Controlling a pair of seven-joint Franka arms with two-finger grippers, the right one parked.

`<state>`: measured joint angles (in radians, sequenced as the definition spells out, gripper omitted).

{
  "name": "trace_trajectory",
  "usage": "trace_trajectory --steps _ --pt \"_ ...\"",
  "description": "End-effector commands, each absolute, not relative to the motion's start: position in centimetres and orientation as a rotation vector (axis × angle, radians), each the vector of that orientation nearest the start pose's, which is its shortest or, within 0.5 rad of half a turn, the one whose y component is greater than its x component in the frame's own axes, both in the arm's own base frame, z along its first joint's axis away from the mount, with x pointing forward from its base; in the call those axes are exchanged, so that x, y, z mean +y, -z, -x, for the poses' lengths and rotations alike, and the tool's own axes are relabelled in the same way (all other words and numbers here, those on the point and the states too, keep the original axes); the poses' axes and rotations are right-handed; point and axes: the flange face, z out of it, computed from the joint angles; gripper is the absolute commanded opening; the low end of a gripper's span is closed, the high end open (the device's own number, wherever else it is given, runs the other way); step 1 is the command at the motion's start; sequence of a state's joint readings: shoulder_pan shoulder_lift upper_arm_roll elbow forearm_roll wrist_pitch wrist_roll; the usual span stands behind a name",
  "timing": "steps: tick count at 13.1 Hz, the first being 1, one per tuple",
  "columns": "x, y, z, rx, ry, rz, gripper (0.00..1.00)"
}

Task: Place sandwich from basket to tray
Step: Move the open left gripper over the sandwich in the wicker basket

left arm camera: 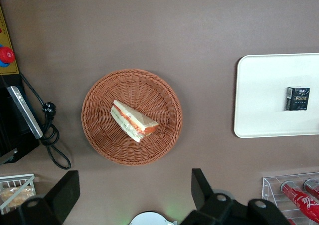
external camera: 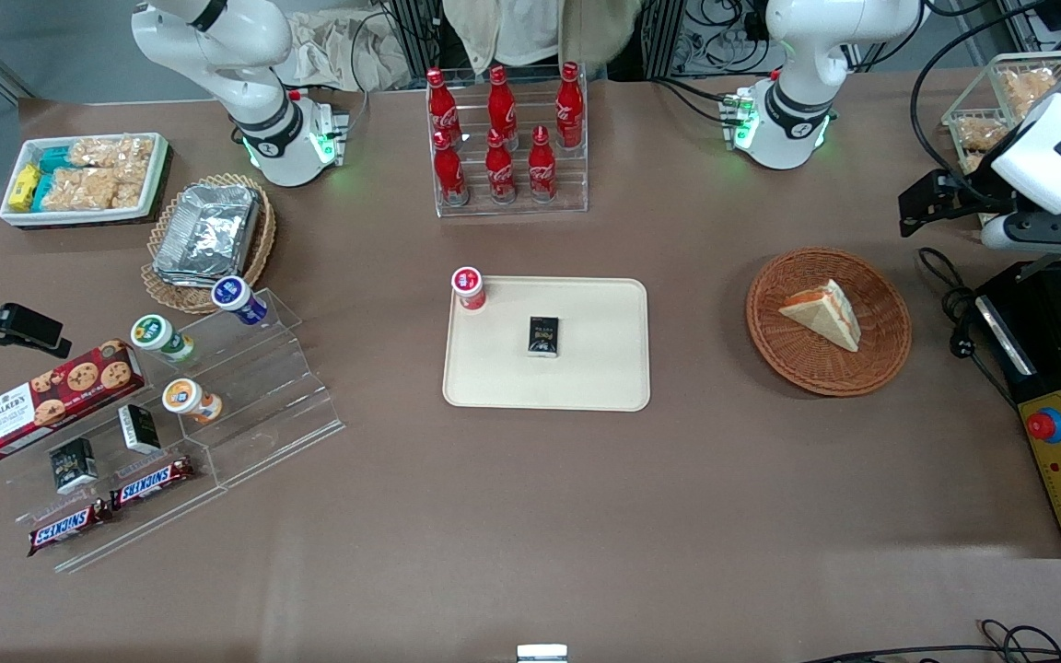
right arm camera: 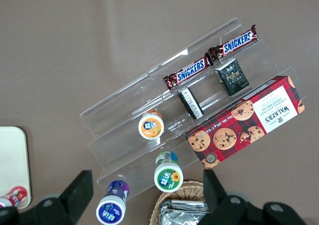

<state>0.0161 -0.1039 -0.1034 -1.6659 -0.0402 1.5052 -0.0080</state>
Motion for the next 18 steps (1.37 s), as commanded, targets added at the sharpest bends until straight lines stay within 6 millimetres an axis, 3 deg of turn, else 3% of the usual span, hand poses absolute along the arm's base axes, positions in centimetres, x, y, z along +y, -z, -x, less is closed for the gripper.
trace_trajectory --steps 1,4,6,8,11,15,18 --pt "-5.1 -63.7 -51.1 0.146 -0.095 3.17 1.0" --pt "-4.9 -63.1 -51.2 0.099 -0.112 3.16 1.0" --pt "-4.5 -63.0 -51.3 -0.227 -0.119 3.163 1.0" --pt "-4.4 -62.5 -51.2 -0.442 -0.132 3.13 1.0" --pt "-4.3 -60.9 -50.7 -0.843 -0.148 3.026 1.0" --pt "-4.0 -59.0 -50.0 -0.98 -0.169 2.947 1.0" --pt "-3.7 -57.0 -49.3 -1.237 -0.062 2.781 1.0"
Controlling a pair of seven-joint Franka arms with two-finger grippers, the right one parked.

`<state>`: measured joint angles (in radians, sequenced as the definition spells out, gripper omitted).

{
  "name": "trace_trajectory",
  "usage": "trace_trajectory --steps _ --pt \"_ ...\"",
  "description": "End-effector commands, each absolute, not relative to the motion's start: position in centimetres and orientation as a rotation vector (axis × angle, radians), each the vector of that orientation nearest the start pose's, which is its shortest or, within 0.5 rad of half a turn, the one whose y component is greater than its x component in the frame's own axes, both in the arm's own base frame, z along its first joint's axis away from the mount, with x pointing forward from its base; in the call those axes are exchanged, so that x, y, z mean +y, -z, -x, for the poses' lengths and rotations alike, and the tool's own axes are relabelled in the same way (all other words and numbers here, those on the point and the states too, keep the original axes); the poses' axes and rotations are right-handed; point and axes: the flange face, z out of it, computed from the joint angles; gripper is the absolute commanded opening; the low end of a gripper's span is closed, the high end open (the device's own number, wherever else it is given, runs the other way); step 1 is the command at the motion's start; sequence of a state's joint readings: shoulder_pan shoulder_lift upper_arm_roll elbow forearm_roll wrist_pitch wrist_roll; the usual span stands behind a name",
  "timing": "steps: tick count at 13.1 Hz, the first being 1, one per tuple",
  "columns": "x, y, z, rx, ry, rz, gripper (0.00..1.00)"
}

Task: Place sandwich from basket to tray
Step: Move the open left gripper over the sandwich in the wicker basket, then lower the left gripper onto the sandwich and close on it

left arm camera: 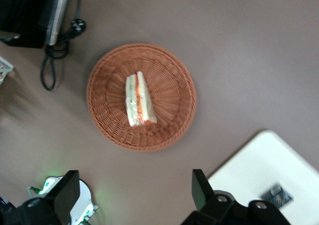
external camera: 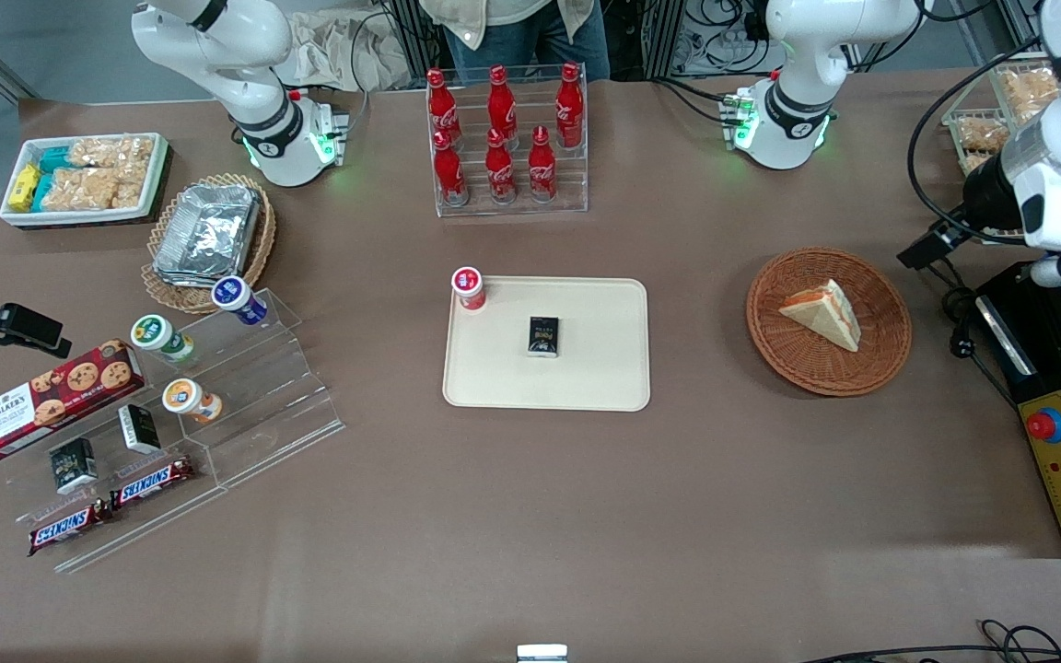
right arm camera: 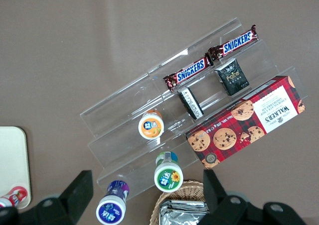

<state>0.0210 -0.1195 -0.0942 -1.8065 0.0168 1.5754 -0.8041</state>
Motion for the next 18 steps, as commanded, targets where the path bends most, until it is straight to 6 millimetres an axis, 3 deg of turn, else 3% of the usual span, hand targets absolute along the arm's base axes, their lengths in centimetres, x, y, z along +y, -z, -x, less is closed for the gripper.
trace_trajectory --steps 1,5,8,12,15,18 --pt "-3.3 -56.5 -49.0 -1.258 -0.066 2.769 1.0" --pt "-3.0 -52.5 -47.8 -1.248 -0.105 2.75 1.0" --pt "-1.2 -46.9 -45.6 -1.299 -0.076 2.741 1.0" --pt "-1.2 -40.9 -46.9 -1.326 -0.14 2.711 1.0" --pt "-0.5 -36.6 -46.0 -1.382 -0.144 2.692 1.0" --pt "-0.1 -33.5 -45.7 -1.423 -0.186 2.669 1.0"
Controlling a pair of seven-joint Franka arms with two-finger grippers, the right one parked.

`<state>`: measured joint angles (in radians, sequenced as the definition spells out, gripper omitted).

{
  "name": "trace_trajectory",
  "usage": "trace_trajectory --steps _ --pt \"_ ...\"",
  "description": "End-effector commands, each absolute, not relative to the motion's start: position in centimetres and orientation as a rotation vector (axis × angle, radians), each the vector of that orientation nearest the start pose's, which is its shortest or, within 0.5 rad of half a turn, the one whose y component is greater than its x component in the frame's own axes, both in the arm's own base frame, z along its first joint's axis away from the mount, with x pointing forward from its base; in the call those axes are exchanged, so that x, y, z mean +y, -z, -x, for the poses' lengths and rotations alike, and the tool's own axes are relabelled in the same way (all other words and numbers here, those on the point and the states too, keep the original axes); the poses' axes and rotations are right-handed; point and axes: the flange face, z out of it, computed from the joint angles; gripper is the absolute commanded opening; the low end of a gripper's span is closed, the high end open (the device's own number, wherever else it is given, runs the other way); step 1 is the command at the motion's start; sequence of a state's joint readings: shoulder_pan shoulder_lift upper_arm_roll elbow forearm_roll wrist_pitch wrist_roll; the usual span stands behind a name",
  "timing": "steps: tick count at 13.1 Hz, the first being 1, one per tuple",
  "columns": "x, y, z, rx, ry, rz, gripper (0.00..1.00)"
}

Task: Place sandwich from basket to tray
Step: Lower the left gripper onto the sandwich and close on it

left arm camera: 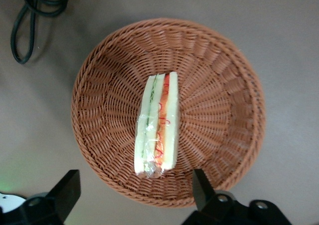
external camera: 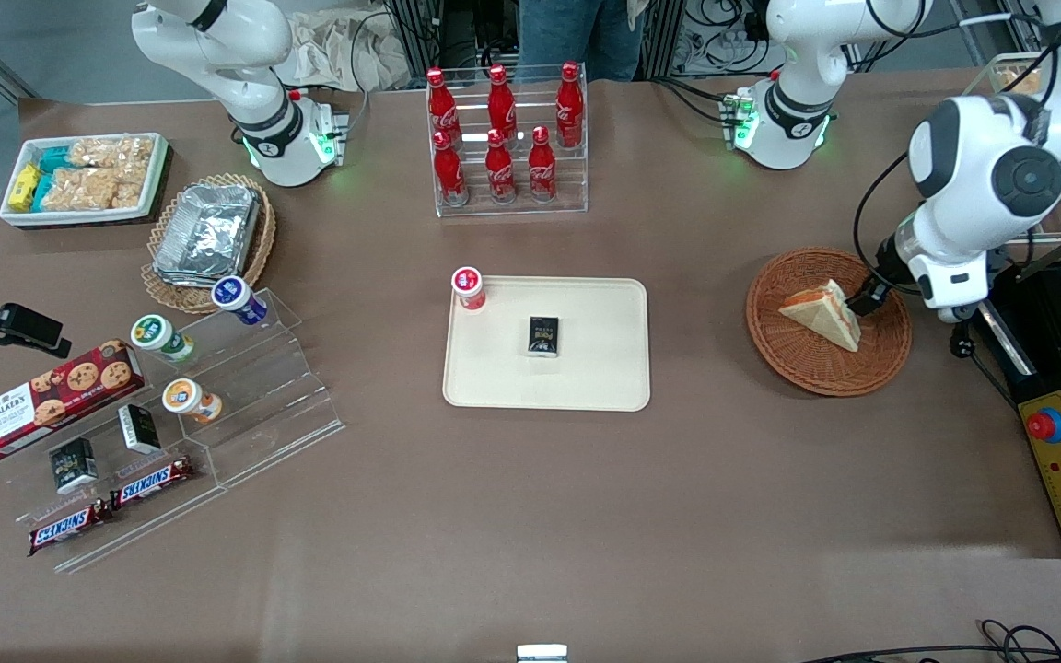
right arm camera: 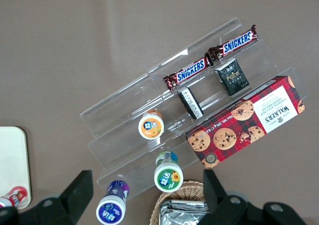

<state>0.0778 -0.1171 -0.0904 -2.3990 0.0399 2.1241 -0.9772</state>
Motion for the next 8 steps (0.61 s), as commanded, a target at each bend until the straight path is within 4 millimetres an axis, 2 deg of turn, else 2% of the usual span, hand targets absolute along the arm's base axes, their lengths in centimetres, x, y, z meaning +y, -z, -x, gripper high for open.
trace_trajectory --steps 1,8 --pt "-0.1 -32.6 -45.8 -1.43 -0.19 2.666 1.0" --pt "-0.5 -27.9 -45.3 -1.44 -0.181 2.682 1.0"
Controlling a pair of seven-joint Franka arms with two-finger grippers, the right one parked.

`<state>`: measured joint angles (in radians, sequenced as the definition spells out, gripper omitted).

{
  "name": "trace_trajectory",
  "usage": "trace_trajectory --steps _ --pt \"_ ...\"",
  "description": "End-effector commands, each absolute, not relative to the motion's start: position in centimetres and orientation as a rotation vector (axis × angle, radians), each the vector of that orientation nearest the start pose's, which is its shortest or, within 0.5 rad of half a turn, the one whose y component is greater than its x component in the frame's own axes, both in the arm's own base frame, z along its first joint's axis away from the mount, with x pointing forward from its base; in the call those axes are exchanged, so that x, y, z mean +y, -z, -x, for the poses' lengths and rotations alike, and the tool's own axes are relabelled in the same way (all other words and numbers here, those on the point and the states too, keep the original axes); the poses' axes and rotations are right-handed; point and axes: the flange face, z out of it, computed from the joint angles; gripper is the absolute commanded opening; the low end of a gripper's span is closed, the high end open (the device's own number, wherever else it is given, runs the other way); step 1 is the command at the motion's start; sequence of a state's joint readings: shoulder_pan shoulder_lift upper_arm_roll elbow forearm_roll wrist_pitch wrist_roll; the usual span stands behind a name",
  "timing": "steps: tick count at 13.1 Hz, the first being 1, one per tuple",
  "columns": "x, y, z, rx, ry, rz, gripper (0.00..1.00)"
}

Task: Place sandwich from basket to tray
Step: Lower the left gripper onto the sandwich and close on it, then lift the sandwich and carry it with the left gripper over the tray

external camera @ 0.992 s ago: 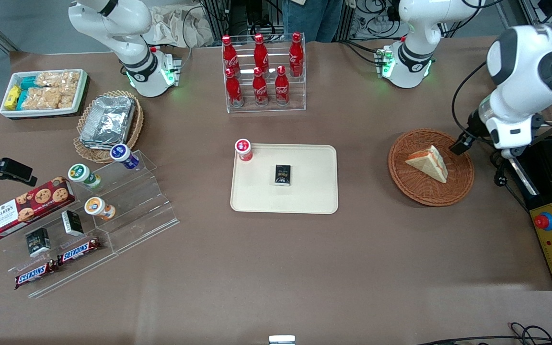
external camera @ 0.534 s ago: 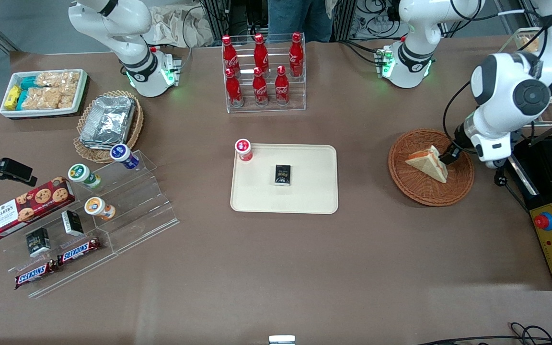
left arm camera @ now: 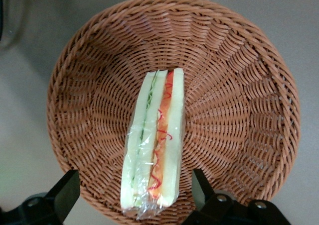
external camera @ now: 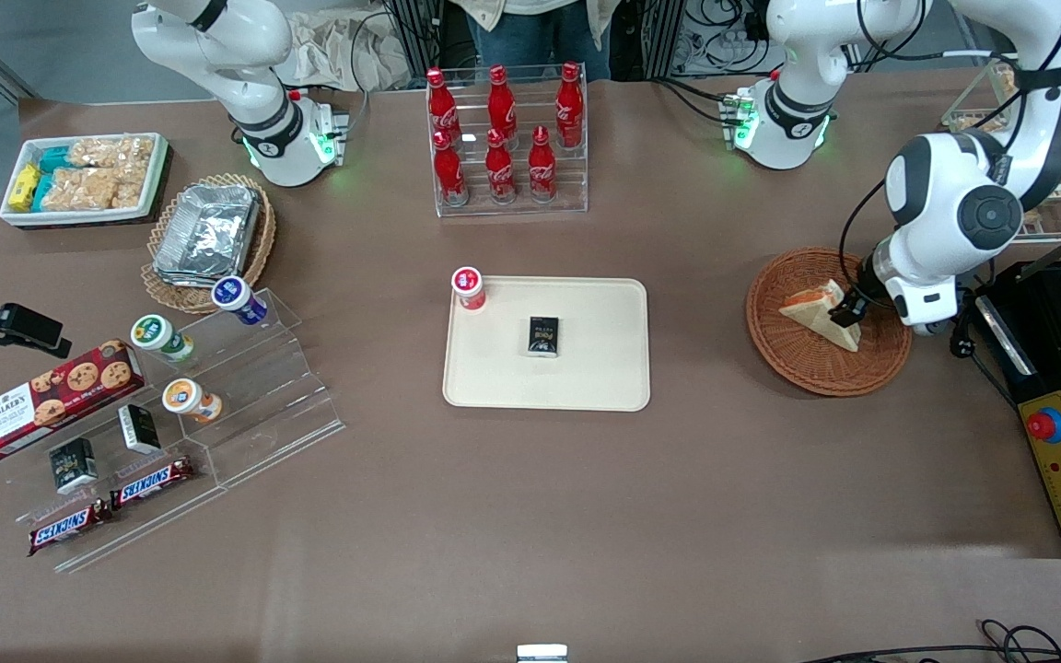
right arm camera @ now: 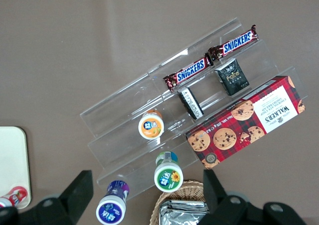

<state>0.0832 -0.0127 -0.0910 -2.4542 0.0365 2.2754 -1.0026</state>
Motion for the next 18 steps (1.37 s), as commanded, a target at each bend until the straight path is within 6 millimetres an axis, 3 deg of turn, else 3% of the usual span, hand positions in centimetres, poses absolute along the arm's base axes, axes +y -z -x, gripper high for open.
trace_trajectory --steps 1,4,7,8,10,12,13,16,18 --pt "-0.5 -27.3 -45.2 -1.44 -0.178 2.685 1.0" --pt "-0.6 -25.4 -44.7 -1.458 -0.189 2.689 1.0" --pt "-0.4 -24.7 -43.9 -1.462 -0.192 2.686 0.98" --pt "-0.4 -24.4 -44.0 -1.462 -0.183 2.692 0.87" --pt "-0.3 -23.9 -44.2 -1.462 -0.18 2.696 0.52" --pt "-0.4 -23.3 -44.2 -1.45 -0.182 2.705 0.29" --pt "-0.5 -23.3 -44.3 -1.452 -0.175 2.709 0.03" --pt "-1.3 -25.4 -44.8 -1.414 -0.123 2.745 0.0" --pt "-2.3 -29.9 -45.5 -1.329 -0.082 2.792 0.0"
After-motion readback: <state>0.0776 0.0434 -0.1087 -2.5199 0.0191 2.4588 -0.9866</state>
